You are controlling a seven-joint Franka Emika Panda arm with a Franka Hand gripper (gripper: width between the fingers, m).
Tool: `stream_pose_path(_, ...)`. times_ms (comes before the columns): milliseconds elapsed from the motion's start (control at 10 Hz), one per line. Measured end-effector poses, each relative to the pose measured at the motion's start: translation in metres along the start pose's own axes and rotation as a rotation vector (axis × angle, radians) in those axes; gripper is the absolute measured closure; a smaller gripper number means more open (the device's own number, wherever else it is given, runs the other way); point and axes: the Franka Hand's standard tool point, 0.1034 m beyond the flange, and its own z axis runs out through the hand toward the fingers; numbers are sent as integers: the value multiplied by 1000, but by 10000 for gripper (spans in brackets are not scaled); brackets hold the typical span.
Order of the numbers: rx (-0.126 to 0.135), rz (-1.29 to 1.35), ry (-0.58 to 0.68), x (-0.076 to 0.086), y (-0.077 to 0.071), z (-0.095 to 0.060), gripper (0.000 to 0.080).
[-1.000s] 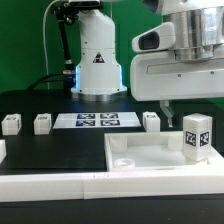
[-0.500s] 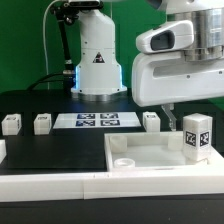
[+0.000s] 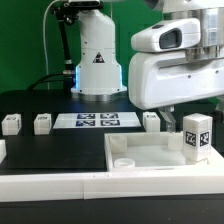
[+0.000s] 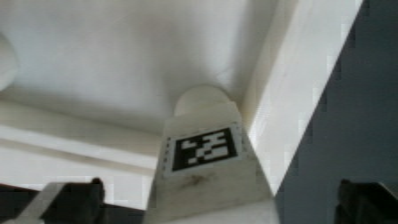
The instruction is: Assemble square table
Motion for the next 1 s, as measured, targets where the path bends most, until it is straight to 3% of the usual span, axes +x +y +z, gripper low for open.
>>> stream_pose_path(200,0,1,0,0,0,0,416)
stream_pose_path(300,0,1,0,0,0,0,511)
stream_pose_path(700,1,40,0,0,0,0,510)
stream_pose_path(1000,8,365,39,1,1,1,509)
